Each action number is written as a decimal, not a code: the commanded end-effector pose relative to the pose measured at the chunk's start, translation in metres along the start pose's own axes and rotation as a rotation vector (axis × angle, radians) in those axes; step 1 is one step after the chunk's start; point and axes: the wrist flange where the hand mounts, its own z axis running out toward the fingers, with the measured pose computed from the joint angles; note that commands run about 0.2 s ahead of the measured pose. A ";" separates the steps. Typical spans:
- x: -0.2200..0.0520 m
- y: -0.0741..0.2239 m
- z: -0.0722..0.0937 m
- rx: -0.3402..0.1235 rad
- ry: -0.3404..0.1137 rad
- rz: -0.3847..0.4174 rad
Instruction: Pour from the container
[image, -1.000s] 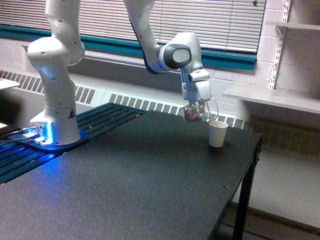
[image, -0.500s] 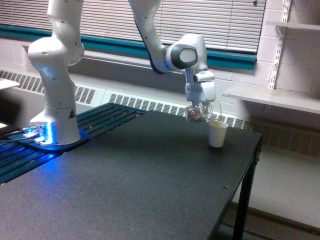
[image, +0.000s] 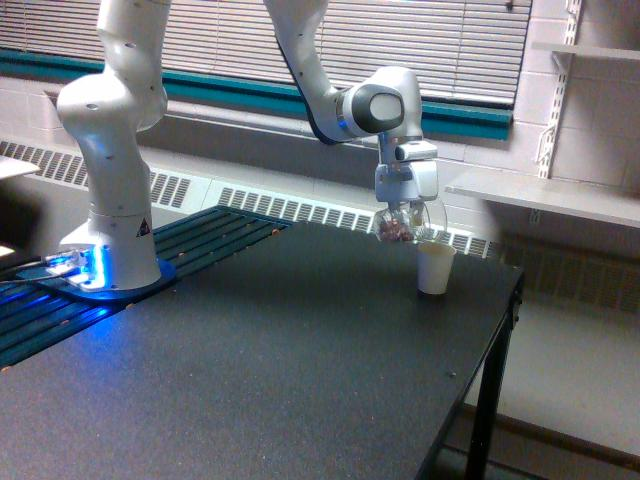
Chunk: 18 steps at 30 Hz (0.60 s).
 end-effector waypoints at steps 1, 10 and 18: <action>0.004 -0.002 -0.001 -0.022 -0.005 -0.032; 0.011 -0.004 -0.002 -0.061 -0.027 -0.063; 0.015 -0.010 -0.001 -0.082 -0.040 -0.089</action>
